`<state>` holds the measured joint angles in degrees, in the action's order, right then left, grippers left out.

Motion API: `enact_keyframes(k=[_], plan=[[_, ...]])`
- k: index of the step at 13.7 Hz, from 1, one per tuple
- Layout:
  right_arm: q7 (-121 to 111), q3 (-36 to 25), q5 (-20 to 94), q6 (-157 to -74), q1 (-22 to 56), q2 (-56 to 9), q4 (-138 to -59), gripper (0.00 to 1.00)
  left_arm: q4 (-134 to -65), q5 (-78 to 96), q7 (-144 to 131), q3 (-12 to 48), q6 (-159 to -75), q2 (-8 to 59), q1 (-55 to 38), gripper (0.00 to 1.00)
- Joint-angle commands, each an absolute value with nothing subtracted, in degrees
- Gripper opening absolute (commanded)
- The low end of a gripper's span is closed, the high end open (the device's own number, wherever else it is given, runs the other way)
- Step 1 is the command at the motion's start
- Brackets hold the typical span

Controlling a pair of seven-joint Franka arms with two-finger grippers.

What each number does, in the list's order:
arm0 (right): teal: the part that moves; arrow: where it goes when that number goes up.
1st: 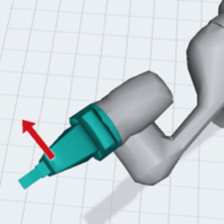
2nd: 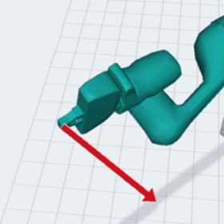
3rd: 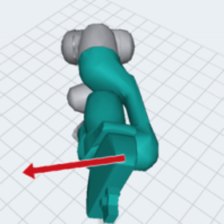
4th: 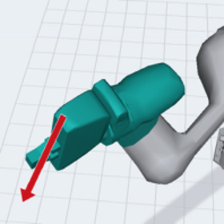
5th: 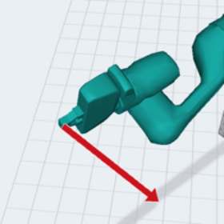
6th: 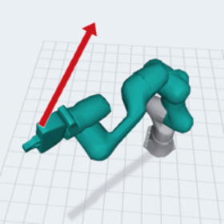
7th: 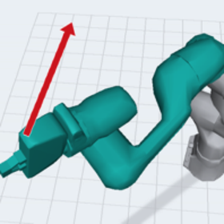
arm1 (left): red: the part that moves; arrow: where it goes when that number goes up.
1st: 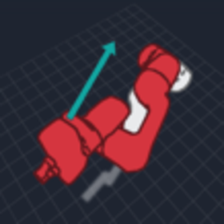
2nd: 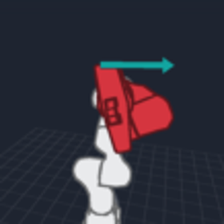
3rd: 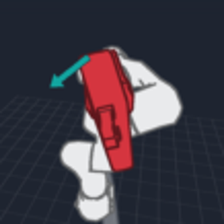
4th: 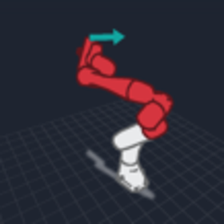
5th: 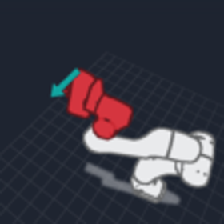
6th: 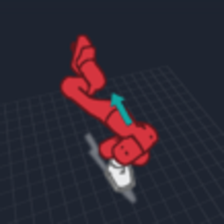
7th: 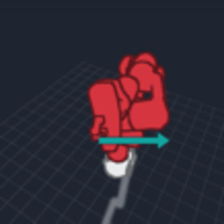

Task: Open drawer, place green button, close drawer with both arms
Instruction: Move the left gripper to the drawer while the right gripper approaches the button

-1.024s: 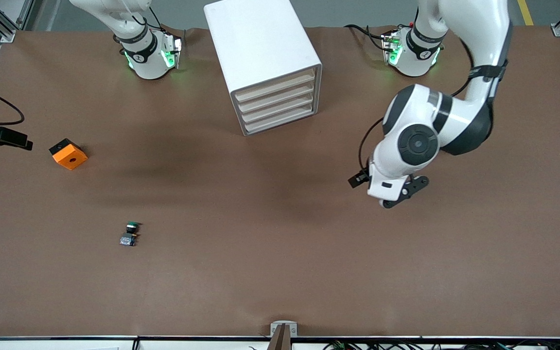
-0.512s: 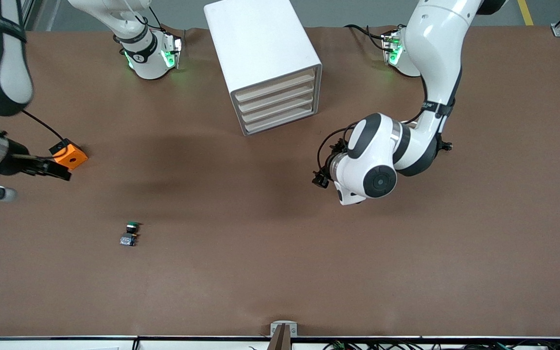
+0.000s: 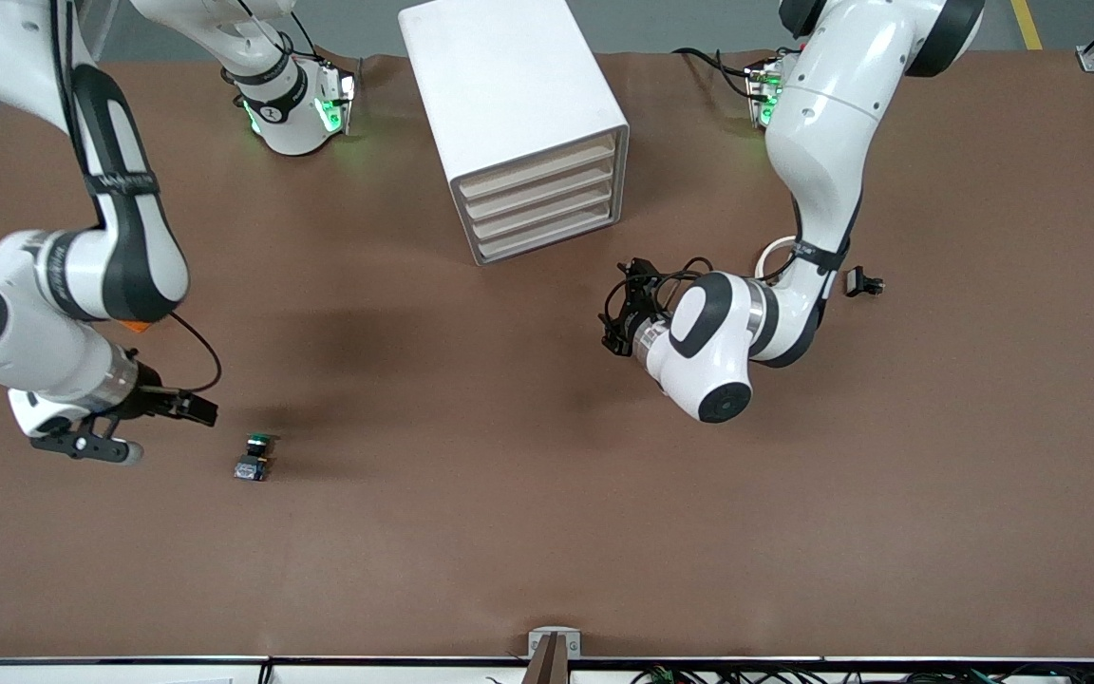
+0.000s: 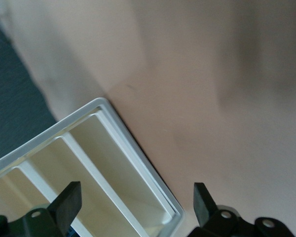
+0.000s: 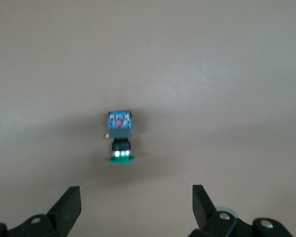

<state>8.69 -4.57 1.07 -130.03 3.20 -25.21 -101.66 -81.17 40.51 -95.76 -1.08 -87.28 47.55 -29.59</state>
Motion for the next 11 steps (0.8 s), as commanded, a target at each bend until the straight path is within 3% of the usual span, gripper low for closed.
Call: enact_keyframes(k=[1, 6, 7, 10, 11], plan=[[9.8, -4.7, 2.2, -134.5, 3.3, -29.8, -100.3, 1.0, -78.9, 43.8, -101.1, -1.1, -82.0, 51.6, -29.8, 1.0], [12.6, -4.8, 4.0, -135.5, 3.5, -34.5, -97.3, 1.0, -79.2, 45.1, -106.1, -0.8, -73.3, 53.9, -32.2, 1.0], [13.7, -4.8, 4.0, -135.5, 4.0, -35.6, -96.5, 1.0, -79.2, 45.2, -107.1, -0.8, -71.9, 54.5, -32.3, 0.96], [14.2, -4.8, 4.0, -136.8, 4.7, -38.4, -94.1, 1.0, -79.2, 47.1, -107.9, -0.4, -70.8, 55.6, -32.4, 0.71], [14.2, -4.8, 4.0, -137.5, 4.7, -39.3, -93.8, 1.0, -79.2, 47.9, -108.4, -0.4, -70.8, 56.2, -32.9, 0.68]])
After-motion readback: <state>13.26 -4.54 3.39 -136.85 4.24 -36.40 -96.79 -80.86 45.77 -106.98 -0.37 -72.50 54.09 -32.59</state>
